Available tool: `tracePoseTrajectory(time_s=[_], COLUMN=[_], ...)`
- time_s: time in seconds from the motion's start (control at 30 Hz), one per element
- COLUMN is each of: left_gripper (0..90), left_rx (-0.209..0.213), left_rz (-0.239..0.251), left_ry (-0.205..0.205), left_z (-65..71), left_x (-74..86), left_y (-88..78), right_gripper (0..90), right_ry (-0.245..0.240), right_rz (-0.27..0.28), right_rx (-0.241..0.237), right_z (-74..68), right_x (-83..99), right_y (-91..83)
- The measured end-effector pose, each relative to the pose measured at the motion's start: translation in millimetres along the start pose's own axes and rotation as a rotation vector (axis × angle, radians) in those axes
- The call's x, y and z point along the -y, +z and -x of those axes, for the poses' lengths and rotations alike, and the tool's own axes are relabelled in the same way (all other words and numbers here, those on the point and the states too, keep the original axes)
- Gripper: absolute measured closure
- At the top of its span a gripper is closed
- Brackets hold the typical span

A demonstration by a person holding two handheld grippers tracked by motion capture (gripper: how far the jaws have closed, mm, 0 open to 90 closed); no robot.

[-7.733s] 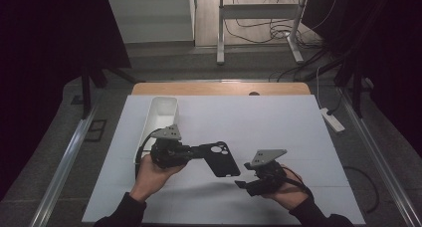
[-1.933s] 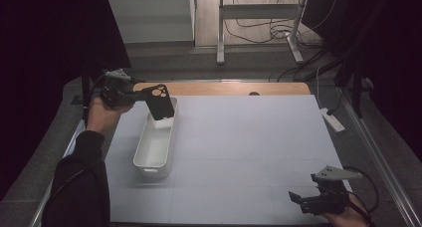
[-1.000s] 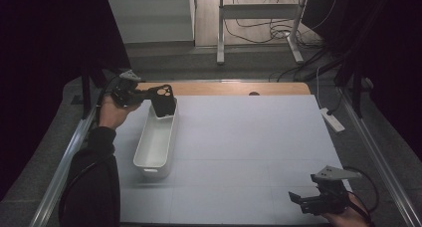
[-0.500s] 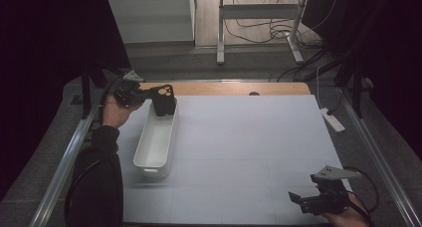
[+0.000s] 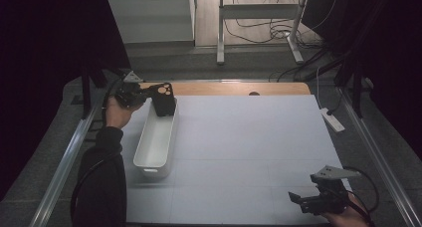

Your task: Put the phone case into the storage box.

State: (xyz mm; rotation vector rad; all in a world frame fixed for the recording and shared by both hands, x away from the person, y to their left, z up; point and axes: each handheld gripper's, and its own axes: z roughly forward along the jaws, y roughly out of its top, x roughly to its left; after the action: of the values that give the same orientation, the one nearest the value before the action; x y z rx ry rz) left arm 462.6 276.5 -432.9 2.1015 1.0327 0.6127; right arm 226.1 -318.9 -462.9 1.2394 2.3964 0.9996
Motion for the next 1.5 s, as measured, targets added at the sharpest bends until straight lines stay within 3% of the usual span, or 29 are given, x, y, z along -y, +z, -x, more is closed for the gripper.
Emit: tracePoseTrajectory(time_s=[0.2,0.53,1.17,1.5], left_gripper=[75.7,67.7,44.4,30.6], left_rx=[-0.027,-0.014,0.094,0.133], left_rz=[0.004,0.012,0.027,0.010], left_ry=[-0.046,-0.098,-0.223,-0.241], left_z=[0.3,-0.8,3.6,8.3], left_x=[-0.3,1.7,10.8,17.6], left_y=[3.4,4.1,-4.6,-9.5], right_gripper=[1.3,1.3,1.2,1.2], right_ry=[0.000,0.000,-0.001,-0.003], right_rz=[-0.001,0.000,0.001,0.001], right_rx=[-0.001,-0.003,-0.001,0.001], right_z=[0.0,0.2,0.0,-0.7], right_x=[0.0,0.1,0.3,0.2], right_y=[0.0,-0.2,-0.5,-0.5])
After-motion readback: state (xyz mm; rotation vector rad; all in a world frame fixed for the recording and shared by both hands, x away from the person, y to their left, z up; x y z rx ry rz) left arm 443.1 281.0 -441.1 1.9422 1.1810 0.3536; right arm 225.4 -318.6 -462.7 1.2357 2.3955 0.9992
